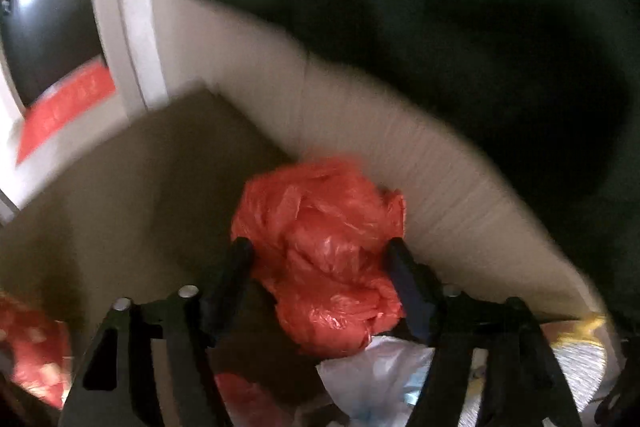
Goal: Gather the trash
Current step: 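Grasp the red plastic bag with the right tool while left tool holds the cup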
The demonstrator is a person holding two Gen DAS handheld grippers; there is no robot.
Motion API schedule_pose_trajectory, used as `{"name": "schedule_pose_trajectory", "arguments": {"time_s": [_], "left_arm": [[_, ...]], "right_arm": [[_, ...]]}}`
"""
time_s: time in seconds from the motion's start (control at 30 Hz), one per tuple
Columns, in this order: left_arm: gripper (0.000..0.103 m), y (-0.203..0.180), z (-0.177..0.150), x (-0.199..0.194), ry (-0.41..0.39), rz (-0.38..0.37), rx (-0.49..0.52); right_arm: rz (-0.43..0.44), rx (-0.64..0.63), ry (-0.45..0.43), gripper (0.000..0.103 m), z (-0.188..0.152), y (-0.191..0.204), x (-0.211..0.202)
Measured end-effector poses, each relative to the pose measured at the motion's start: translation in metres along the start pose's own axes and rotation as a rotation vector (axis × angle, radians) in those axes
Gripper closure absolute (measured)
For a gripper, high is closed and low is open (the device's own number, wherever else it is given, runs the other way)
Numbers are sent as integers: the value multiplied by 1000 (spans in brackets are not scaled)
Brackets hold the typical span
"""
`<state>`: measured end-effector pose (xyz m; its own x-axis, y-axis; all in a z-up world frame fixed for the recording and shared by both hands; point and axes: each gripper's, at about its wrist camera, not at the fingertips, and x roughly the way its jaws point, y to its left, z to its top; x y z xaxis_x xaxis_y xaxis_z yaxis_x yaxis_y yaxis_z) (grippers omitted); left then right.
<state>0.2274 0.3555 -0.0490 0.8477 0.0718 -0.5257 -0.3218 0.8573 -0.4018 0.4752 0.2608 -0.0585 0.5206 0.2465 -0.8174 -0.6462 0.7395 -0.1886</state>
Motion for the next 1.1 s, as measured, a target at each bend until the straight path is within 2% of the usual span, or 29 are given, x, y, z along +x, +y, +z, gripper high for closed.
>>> {"name": "schedule_pose_trajectory", "arguments": {"time_s": [0.07,0.1,0.13,0.17,0.23,0.27,0.3,0.5,0.6,0.7,0.83,0.97,1.1], "left_arm": [[43,2,1,0,3,-10,-11],[43,3,0,0,5,-14,-14],[43,3,0,0,9,-20,-19],[43,4,0,0,10,-25,-20],[43,4,-1,0,11,-31,-20],[43,4,-1,0,11,-33,-20],[43,5,-1,1,11,-35,-22],[43,6,-2,1,2,-40,-22],[43,3,-4,0,-2,-42,-14],[43,-7,-5,-2,32,-72,0],[43,-42,-15,-17,54,-94,83],[43,-78,-32,-29,103,-151,143],[43,-104,-44,-44,117,-165,183]], "right_arm": [[-6,-24,-34,33,-4,1,-6],[-9,-41,-29,37,-7,3,-10],[-25,-55,-31,43,-10,3,-15],[-43,-64,-45,58,-13,4,-22],[-9,-52,-89,63,-20,0,-46],[17,-33,-112,75,-23,-4,-59],[33,-21,-121,80,-24,-8,-68],[65,24,-211,80,-52,-34,-138],[84,55,-227,80,-72,-50,-164],[115,101,-219,80,-99,-66,-189],[100,108,-210,80,-147,-71,-208],[104,148,-201,80,-188,-76,-217],[81,171,-226,80,-217,-79,-229]]}}
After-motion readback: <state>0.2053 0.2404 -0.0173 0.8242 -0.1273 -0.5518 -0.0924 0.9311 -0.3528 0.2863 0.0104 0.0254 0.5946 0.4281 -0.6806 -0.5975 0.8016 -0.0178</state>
